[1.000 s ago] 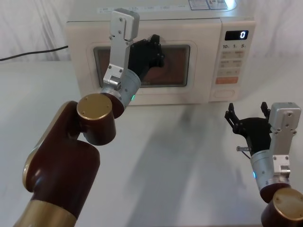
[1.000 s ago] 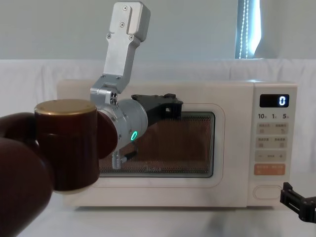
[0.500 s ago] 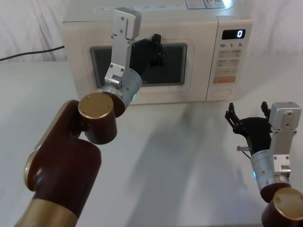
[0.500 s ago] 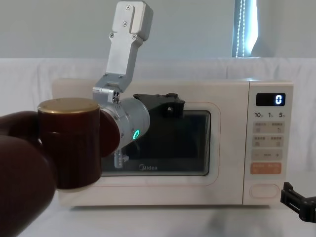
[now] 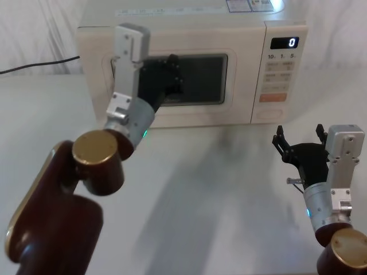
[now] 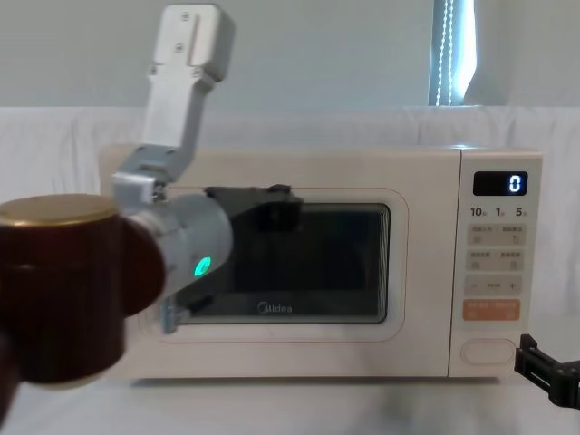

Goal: Press the button to open the microwave door with one hand; close the microwave door with the other hand.

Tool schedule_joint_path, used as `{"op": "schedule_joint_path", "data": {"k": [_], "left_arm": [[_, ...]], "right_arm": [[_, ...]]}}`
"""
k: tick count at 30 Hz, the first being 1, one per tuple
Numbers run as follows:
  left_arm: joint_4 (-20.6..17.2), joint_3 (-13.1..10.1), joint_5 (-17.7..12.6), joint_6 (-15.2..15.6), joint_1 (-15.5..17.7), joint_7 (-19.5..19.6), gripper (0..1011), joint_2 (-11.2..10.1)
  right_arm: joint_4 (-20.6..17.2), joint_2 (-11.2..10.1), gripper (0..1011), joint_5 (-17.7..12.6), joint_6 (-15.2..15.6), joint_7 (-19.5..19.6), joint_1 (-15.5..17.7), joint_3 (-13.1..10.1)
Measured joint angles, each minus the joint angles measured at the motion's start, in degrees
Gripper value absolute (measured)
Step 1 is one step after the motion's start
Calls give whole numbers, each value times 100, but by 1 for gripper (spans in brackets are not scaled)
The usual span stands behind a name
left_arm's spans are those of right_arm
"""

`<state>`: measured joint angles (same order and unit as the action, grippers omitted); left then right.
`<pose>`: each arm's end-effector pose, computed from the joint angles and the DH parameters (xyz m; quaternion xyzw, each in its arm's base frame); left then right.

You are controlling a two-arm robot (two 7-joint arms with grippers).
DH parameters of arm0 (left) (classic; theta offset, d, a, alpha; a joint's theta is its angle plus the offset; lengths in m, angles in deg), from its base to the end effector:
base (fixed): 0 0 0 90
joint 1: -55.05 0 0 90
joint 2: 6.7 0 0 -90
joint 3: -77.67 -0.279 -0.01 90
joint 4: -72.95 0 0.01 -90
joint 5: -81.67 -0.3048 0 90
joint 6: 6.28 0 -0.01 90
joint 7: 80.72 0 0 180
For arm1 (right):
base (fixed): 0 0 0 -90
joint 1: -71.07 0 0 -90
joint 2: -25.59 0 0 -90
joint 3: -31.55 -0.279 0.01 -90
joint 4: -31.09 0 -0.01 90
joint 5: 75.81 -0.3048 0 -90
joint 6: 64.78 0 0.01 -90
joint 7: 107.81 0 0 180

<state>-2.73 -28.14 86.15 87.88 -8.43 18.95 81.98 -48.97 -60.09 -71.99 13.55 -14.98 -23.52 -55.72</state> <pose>0.4337 -0.0767 -0.1961 -0.0216 -0.0640 0.5403 0.8387 0.3442 0.0410 -0.3125 0.0441 -0.0363 -0.7024 0.7095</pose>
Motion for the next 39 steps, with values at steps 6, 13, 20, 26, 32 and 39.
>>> {"op": "schedule_joint_path", "data": {"k": [6, 13, 20, 26, 32, 39], "left_arm": [[-504, 153, 135, 137, -406, 17, 0, -175], [-1026, 319, 255, 133, -951, 21, 0, -390], [-1489, 552, 356, 124, -1495, -168, 0, -470], [-1871, 763, 419, 109, -1987, -321, 0, -505], [-2153, 999, 419, -68, -2509, -487, 0, -503], [-2248, 1136, 407, -143, -2743, -642, 0, -354]], "right_arm": [[0, 0, 1002, 0, 0, 0, 0, 0], [0, 0, 1002, 0, 0, 0, 0, 0], [0, 0, 1002, 0, 0, 0, 0, 0], [0, 0, 1002, 0, 0, 0, 0, 0], [0, 0, 1002, 0, 0, 0, 0, 0], [0, 0, 1002, 0, 0, 0, 0, 0]]}}
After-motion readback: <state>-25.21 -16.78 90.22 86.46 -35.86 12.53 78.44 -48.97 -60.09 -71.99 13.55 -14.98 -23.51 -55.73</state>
